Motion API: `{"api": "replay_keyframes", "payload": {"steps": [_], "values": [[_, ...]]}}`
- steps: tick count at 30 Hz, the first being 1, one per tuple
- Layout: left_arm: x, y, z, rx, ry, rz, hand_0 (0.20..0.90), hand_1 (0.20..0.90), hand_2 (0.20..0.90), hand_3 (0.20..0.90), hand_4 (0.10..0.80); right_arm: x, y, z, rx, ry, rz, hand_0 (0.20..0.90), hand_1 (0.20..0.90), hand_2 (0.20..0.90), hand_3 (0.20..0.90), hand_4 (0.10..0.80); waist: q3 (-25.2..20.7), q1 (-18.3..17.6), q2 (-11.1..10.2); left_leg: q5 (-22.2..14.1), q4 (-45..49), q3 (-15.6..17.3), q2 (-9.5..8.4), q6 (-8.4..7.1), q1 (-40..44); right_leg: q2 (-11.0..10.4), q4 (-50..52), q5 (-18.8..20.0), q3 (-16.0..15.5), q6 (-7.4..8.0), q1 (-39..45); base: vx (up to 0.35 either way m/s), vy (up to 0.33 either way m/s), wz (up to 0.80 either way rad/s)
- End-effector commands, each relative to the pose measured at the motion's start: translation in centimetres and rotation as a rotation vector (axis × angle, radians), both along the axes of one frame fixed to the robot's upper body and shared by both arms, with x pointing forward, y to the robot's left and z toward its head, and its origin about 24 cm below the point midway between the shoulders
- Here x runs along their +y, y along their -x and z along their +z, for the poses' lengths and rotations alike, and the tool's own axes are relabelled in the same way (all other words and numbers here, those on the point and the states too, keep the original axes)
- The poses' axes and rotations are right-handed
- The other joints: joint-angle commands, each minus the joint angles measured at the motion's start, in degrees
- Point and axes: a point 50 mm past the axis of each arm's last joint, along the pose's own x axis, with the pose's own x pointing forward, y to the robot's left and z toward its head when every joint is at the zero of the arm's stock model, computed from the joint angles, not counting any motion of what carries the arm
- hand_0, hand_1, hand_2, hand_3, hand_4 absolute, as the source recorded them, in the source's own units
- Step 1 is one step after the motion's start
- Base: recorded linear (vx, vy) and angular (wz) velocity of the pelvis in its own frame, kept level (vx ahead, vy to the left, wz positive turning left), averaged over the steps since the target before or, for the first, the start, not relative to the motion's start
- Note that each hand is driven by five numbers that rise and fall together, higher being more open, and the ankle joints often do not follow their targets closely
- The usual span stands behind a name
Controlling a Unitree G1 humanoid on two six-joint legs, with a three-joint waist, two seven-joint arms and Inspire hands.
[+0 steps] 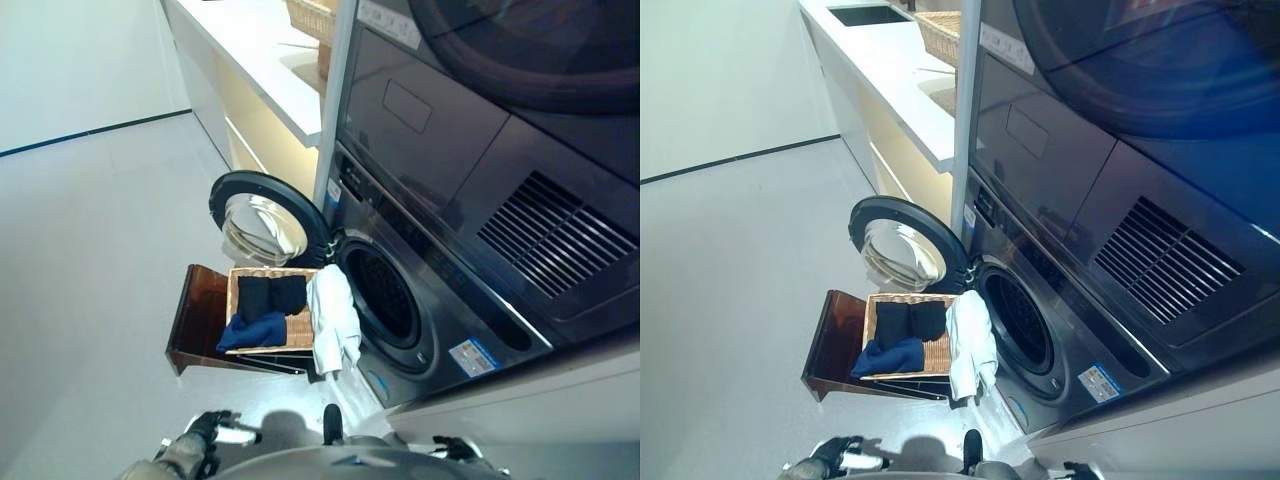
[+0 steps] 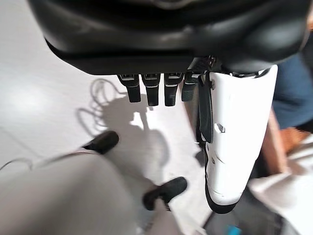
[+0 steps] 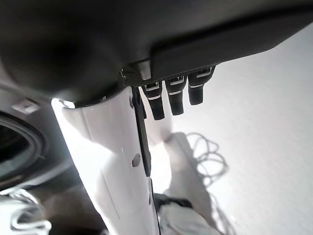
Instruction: Pick up the clothes and place them into the washing machine
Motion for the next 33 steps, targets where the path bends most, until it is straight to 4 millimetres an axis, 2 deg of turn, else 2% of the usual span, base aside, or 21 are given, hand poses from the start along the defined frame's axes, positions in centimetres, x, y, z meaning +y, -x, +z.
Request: {"api": "replay_keyframes", "payload": {"steps": [1,6,9,10,11,12,13,14,15,16,18,19,21,22,23,24,25,28,31,32,33], "values": [[0.2,-1.7,0.5,-0.057,-0.005,0.006,0.9,0.9,0.9,0.9,0.8,-0.1,-0.8,0.1,-0.007,0.017,0.009,0.9,0.9,0.9,0.9,0.8,1.16,-1.08,-0.53,1.48,-0.44,-2.03,-2.3,0.73,-0.79,-3.83,6.98,-6.32,1.85,3.84,-1.32,0.035,0.016,-0.02],[0.2,-1.9,0.6,-0.063,-0.009,-0.001,0.9,0.9,0.9,0.9,0.8,0.2,-1.8,0.3,-0.018,0.027,0.082,0.9,0.9,0.9,0.9,0.8,1.77,-0.95,0.14,1.65,-0.44,-1.79,-1.86,0.23,-1.03,-3.53,9.68,-7.68,1.74,3.59,-3.13,0.054,-0.019,0.0],[0.6,-1.8,0.7,-0.059,-0.016,0.008,0.9,0.9,0.9,0.9,0.8,0.5,-3.0,0.4,-0.04,0.032,0.147,0.9,0.9,0.9,0.9,0.8,1.86,-0.62,0.08,2.21,1.54,-1.0,-0.36,-0.98,-0.57,-2.41,10.24,-9.3,1.67,2.38,-2.4,0.12,-0.13,0.02],[0.6,-1.8,0.7,-0.062,-0.015,0.01,0.9,0.9,0.9,0.9,0.8,0.7,-3.3,0.5,-0.048,0.032,0.172,0.9,0.9,0.9,0.9,0.8,2.07,-0.37,-0.2,3.83,5.35,-0.89,0.63,-1.82,-1.98,-1.93,9.86,-9.72,1.5,1.51,-1.25,0.117,-0.212,0.03],[0.6,-2.0,0.7,-0.068,-0.017,0.014,0.9,0.9,0.9,0.9,0.8,0.9,-4.0,0.6,-0.066,0.04,0.212,0.9,0.9,0.9,0.9,0.8,2.56,0.04,-0.65,7.12,10.22,-0.87,1.53,-2.87,-4.09,-1.37,9.4,-9.84,1.24,0.55,0.22,0.084,-0.257,0.04],[0.7,-2.3,0.8,-0.079,-0.02,0.015,0.9,0.9,0.9,0.9,0.8,1.2,-4.4,0.6,-0.074,0.047,0.253,0.9,0.9,0.9,0.9,0.8,3.5,0.58,-1.54,10.27,16.72,-2.01,2.13,-3.3,-7.64,-1.18,8.85,-10.02,0.61,-0.37,1.75,0.024,-0.302,0.03],[0.5,-3.0,1.1,-0.11,-0.019,0.013,0.9,0.9,0.9,0.9,0.8,1.3,-5.2,0.8,-0.098,0.06,0.29,0.9,0.9,0.9,0.9,0.8,5.32,1.66,-2.8,12.79,24.67,-3.87,1.83,-3.04,-12.36,-1.38,8.44,-9.95,0.21,-1.34,3.04,-0.046,-0.295,0.13],[0.4,-3.9,1.4,-0.141,-0.024,0.002,0.9,0.9,0.9,0.9,0.8,1.5,-6.0,1.0,-0.119,0.069,0.323,0.9,0.9,0.9,0.9,0.8,6.81,2.37,-3.97,13.71,30.36,-4.95,1.01,-2.26,-16.46,-1.97,8.43,-9.79,-0.06,-2.01,3.23,-0.085,-0.244,0.2],[0.3,-4.7,1.7,-0.169,-0.032,-0.019,0.9,0.9,0.9,0.9,0.8,1.8,-7.0,1.3,-0.146,0.074,0.353,0.9,0.9,0.9,0.9,0.8,7.78,2.67,-4.84,13.03,34.37,-6.05,0.52,-1.41,-20.03,-2.13,8.64,-9.88,0.16,-2.42,3.03,-0.019,-0.13,0.21],[0.3,-5.4,2.0,-0.196,-0.038,-0.028,0.9,0.9,0.9,0.9,0.8,2.0,-7.6,1.5,-0.165,0.08,0.382,0.9,0.9,0.9,0.9,0.8,7.87,2.92,-5.15,10.85,32.18,-6.56,-0.98,-0.71,-21.84,-2.4,8.55,-10.29,0.71,-2.14,3.22,0.059,-0.022,0.02],[0.5,-5.6,2.2,-0.224,-0.052,-0.007,0.9,0.9,0.9,0.9,0.8,1.9,-8.0,1.7,-0.177,0.094,0.403,0.9,0.9,0.9,0.9,0.8,7.22,2.82,-4.72,9.65,22.47,-4.99,0.24,-0.83,-20.72,-2.99,7.65,-10.67,1.96,-0.94,4.18,0.181,0.129,-0.26],[0.4,-5.4,2.1,-0.221,-0.056,-0.013,0.9,0.9,0.9,0.9,0.8,1.7,-7.9,1.7,-0.173,0.109,0.413,0.9,0.9,0.9,0.9,0.8,6.73,2.86,-4.05,10.59,14.19,-5.02,0.65,-1.3,-20.37,-3.33,6.75,-11.15,2.18,-0.14,5.25,0.248,0.238,-0.29],[-0.2,-4.9,1.7,-0.198,-0.051,-0.03,0.9,0.9,0.9,0.9,0.8,1.4,-7.9,1.8,-0.17,0.12,0.415,0.9,0.9,0.9,0.9,0.8,5.87,3.21,-2.32,13.39,5.85,-6.04,1.44,-1.97,-20.07,-3.6,6.39,-12.39,2.77,0.73,6.56,0.207,0.259,-0.22],[-0.4,-4.8,1.6,-0.191,-0.053,-0.054,0.9,0.9,0.9,0.9,0.8,1.2,-7.8,1.8,-0.154,0.135,0.432,0.9,0.9,0.9,0.9,0.8,5.69,3.1,-1.55,14.68,4.47,-6.59,1.9,-2.34,-20.47,-3.6,6.82,-13.34,3.02,0.75,6.97,0.202,0.258,-0.2],[-0.5,-4.8,1.6,-0.186,-0.055,-0.077,0.9,0.9,0.9,0.9,0.8,1.1,-7.9,1.8,-0.141,0.144,0.476,0.9,0.9,0.9,0.9,0.8,5.24,2.79,-0.95,12.6,6.15,-5.93,2.35,-2.03,-19.8,-3.65,8.66,-14.82,3.37,1.02,7.11,0.233,0.364,-0.29],[-0.2,-5.7,2.1,-0.211,-0.074,-0.116,0.9,0.9,0.9,0.9,0.8,0.8,-8.6,2.2,-0.154,0.187,0.518,0.9,0.9,0.9,0.9,0.8,5.4,2.57,-0.29,12.16,7.21,-4.78,1.32,-1.9,-20.34,-5.17,9.9,-15.08,2.33,1.5,6.81,0.171,0.264,-0.42],[-0.2,-5.7,2.1,-0.212,-0.074,-0.116,0.9,0.9,0.9,0.9,0.8,0.8,-8.6,2.2,-0.154,0.186,0.518,0.9,0.9,0.9,0.9,0.8,5.34,2.54,-0.29,12.12,7.3,-4.81,1.31,-1.89,-20.47,-5.18,9.93,-15.1,2.31,1.51,6.73,0.096,0.264,-0.44],[1.0,-6.2,2.5,-0.232,-0.098,-0.061,0.9,0.9,0.9,0.9,0.8,1.4,-9.3,2.2,-0.136,0.213,0.608,0.9,0.9,0.9,0.9,0.8,4.8,3.37,-0.4,10.74,7.05,-3.98,-0.17,-1.01,-20.43,-7.24,8.53,-12.82,3.25,3.16,5.5,0.049,0.175,-0.27],[1.7,-6.1,2.7,-0.238,-0.123,-0.009,0.9,0.9,0.9,0.9,0.8,3.0,-11.9,3.0,-0.201,0.25,0.734,0.9,0.9,0.9,0.9,0.8,4.76,4.56,-0.82,11.43,4.47,-3.4,-0.55,-0.62,-20.29,-8.12,6.41,-11.97,3.55,3.76,4.56,0.019,0.107,-0.22],[1.9,-6.2,2.7,-0.247,-0.129,0.026,0.9,0.9,0.9,0.9,0.8,4.0,-14.2,4.1,-0.287,0.268,0.789,0.9,0.9,0.9,0.9,0.8,4.98,4.68,-1.33,11.67,3.83,-2.94,-0.36,-0.65,-20.13,-8.06,5.84,-11.75,3.81,4.03,4.11,-0.004,0.051,0.03],[1.9,-6.2,2.7,-0.247,-0.129,0.026,0.9,0.9,0.9,0.9,0.8,4.0,-14.2,4.1,-0.287,0.268,0.789,0.9,0.9,0.9,0.9,0.8,4.99,4.69,-1.33,11.67,3.81,-2.93,-0.36,-0.65,-20.11,-8.06,5.83,-11.75,3.82,4.04,4.12,0.013,0.044,0.13]]}}
